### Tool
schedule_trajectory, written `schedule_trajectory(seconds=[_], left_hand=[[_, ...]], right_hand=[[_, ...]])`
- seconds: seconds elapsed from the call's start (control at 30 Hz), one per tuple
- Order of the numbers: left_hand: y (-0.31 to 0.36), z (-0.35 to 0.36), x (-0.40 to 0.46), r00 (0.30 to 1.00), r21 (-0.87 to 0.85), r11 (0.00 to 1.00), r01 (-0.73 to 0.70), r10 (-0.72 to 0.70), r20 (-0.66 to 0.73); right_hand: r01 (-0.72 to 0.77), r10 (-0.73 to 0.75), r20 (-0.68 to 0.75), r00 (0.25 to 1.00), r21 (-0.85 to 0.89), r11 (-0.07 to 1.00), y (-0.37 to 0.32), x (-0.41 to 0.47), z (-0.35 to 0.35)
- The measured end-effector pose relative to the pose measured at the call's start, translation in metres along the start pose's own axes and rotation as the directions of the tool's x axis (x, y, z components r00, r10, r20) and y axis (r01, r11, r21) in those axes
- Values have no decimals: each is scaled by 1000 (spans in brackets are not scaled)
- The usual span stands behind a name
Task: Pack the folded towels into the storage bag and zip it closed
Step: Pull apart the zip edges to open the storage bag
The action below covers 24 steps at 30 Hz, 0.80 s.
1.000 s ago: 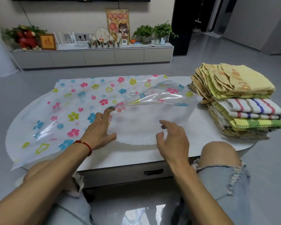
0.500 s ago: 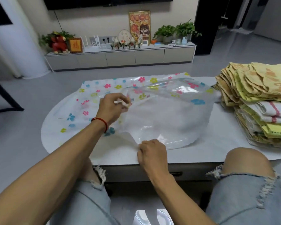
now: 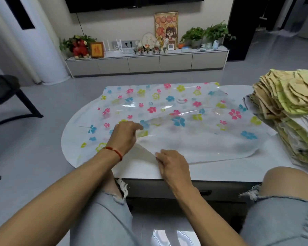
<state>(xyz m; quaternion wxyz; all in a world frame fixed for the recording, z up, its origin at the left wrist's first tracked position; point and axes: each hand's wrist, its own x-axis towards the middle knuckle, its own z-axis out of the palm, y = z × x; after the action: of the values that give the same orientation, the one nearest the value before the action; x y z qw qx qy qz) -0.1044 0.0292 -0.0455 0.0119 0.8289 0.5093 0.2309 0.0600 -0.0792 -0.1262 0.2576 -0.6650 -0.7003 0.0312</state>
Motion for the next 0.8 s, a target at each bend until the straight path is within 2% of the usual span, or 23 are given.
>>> schedule_trajectory(seconds=[0.1,0.17,0.23,0.3,0.4,0.5,0.57,0.63,0.7,0.8], left_hand=[[-5,-10,25,988,-158,980,121,-134,-78],[-4,-17,31,985,-320,933,165,-173,4],[-4,-25,26,983,-431,887,166,-114,142],[-10,-34,13,967,-412,906,101,9,256],[-22,-37,-14,929,-169,981,-99,152,336],[-32,-34,-26,959,-18,982,-188,188,214],[-37,-36,-18,986,-23,991,-131,132,102],[-39,-42,-2,1000,-35,999,0,-1,-16],[-39,-47,13,986,-140,982,129,-141,-84],[-34,-52,21,978,-317,928,198,-208,0]], right_hand=[[-76,75,-28,997,-23,997,2,-16,3],[-88,86,-60,994,-23,996,-10,-12,2],[-18,18,-101,995,3,1000,-27,6,0],[54,-48,-108,993,56,997,-43,25,-3],[67,-66,-41,997,20,998,-46,43,-2],[116,-116,-45,992,4,993,-47,40,1],[119,-117,-53,992,31,992,-48,28,6],[107,-102,-91,991,59,992,-42,11,15],[67,-60,-84,995,82,994,-38,-5,22],[-6,13,-71,997,95,995,-49,-5,21]])
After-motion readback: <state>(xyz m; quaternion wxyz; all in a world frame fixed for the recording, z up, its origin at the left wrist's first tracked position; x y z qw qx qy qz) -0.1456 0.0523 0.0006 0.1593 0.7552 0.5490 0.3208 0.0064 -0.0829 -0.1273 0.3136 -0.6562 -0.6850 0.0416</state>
